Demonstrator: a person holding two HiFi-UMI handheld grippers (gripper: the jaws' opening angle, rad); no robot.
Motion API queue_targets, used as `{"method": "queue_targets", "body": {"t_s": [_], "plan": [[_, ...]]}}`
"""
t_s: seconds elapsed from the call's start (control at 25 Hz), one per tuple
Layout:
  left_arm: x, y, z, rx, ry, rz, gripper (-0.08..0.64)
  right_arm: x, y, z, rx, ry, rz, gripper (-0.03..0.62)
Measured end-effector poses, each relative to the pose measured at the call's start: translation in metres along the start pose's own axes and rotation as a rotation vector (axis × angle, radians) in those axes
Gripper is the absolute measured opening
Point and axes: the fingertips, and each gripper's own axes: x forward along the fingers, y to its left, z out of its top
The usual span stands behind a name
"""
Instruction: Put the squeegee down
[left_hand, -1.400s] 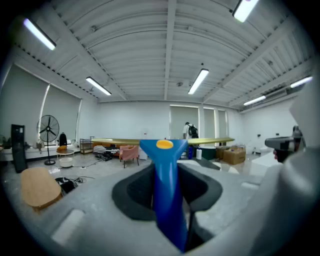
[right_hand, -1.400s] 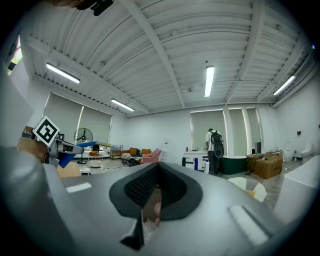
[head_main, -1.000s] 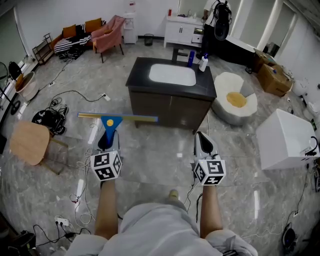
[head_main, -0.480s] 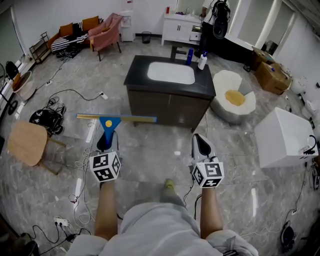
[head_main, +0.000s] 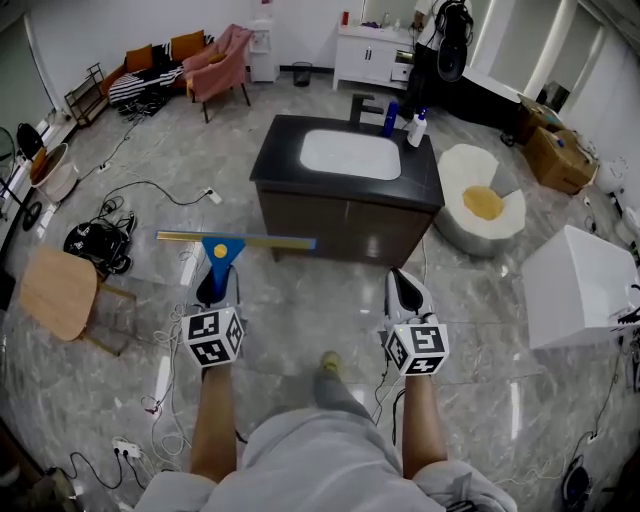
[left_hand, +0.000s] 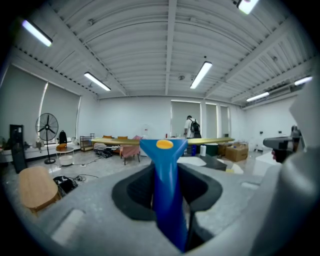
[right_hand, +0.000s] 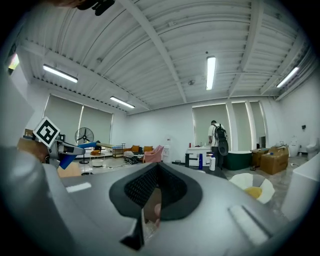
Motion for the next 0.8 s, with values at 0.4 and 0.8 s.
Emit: {"method": "queue_targets", "body": {"t_s": [0.4, 0.8], "plan": [[0.142, -0.009, 0.016, 0.004, 0.046, 0.031, 0.126, 0.132, -0.081, -0.011, 0.008, 0.045, 0.024, 0.003], [0.234, -0.025, 0.043, 0.031, 0.059, 0.057, 0.126, 0.213, -0.136, -0.004, 0.023, 0.044, 0.07, 0.003]]}}
